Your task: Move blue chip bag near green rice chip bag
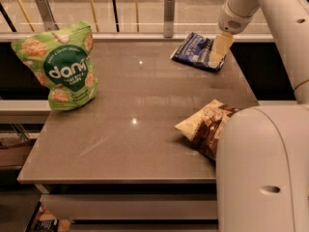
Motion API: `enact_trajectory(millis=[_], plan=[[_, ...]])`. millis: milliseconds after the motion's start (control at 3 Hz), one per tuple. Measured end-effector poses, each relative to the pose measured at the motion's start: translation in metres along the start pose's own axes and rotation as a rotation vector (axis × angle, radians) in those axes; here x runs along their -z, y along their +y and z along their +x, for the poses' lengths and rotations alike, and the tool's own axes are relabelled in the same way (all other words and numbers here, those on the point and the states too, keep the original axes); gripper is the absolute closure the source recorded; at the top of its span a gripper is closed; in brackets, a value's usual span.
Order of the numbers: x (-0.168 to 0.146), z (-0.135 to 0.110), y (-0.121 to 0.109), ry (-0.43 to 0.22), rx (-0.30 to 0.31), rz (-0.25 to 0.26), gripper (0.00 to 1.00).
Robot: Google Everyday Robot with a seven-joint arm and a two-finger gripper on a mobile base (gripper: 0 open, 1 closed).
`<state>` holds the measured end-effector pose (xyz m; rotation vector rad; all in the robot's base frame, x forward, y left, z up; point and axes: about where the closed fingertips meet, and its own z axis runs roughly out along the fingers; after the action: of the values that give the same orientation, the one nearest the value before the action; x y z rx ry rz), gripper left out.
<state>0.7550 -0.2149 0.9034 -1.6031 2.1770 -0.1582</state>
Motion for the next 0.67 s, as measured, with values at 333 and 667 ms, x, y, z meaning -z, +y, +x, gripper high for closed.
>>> enact_trajectory(millis=[333,667], plan=[[-0.015,-0.004,-0.005,0.1,0.008,-0.009,0.0],[-0.027,-0.014,-0.011,0.156,0.025,0.0,0.0]])
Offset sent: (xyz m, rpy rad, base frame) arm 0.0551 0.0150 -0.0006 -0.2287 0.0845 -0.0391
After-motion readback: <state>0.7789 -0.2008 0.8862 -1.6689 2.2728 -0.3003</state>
